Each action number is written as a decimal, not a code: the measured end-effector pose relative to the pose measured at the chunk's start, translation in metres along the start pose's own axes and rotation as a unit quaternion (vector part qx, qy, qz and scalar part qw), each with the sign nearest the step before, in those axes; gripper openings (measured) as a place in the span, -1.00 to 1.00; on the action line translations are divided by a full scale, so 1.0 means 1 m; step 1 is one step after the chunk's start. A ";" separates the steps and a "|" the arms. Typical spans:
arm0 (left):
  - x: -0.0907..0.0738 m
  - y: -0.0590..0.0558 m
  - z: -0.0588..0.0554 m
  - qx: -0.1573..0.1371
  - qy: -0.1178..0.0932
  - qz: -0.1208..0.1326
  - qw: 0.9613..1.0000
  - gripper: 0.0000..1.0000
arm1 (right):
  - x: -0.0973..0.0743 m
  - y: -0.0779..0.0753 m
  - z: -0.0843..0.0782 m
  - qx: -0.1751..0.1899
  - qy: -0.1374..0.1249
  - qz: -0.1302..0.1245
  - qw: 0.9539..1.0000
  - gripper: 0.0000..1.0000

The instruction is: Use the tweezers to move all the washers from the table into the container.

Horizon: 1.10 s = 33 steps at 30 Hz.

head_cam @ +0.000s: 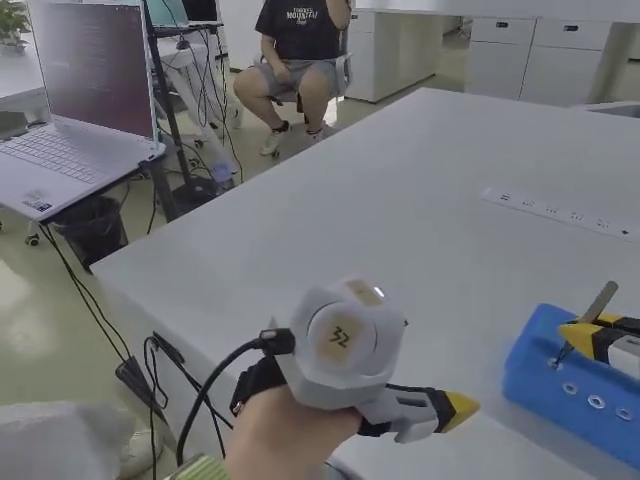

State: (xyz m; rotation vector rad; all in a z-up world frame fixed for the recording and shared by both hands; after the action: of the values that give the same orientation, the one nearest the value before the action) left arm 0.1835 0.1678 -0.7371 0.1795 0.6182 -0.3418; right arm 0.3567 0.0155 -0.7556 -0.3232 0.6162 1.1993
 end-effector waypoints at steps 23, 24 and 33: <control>0.000 0.000 0.000 -0.002 0.001 0.001 1.000 0.23 | 0.019 -0.001 -0.012 -0.001 0.025 0.004 1.000 -0.93; 0.000 0.001 0.000 -0.003 0.000 0.001 1.000 0.23 | 0.019 -0.002 -0.013 -0.001 0.026 0.004 1.000 -0.93; -0.001 -0.001 0.001 -0.004 -0.001 -0.002 1.000 0.23 | 0.018 -0.002 -0.015 -0.007 0.024 0.006 1.000 -0.92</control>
State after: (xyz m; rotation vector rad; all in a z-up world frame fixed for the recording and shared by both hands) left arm 0.1832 0.1671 -0.7358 0.1700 0.6170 -0.3426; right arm 0.3589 0.0200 -0.7782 -0.3623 0.6521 1.2099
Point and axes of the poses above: the centre of the closed fingertips' face, and the gripper's own axes: x roughly forward along the fingers, y roughly to its left, z roughly out of its top, the point moved 7 cm from there along -x, roughly backward along the fingers, and after that the axes turned 9 degrees about y, right-handed, at the moved point
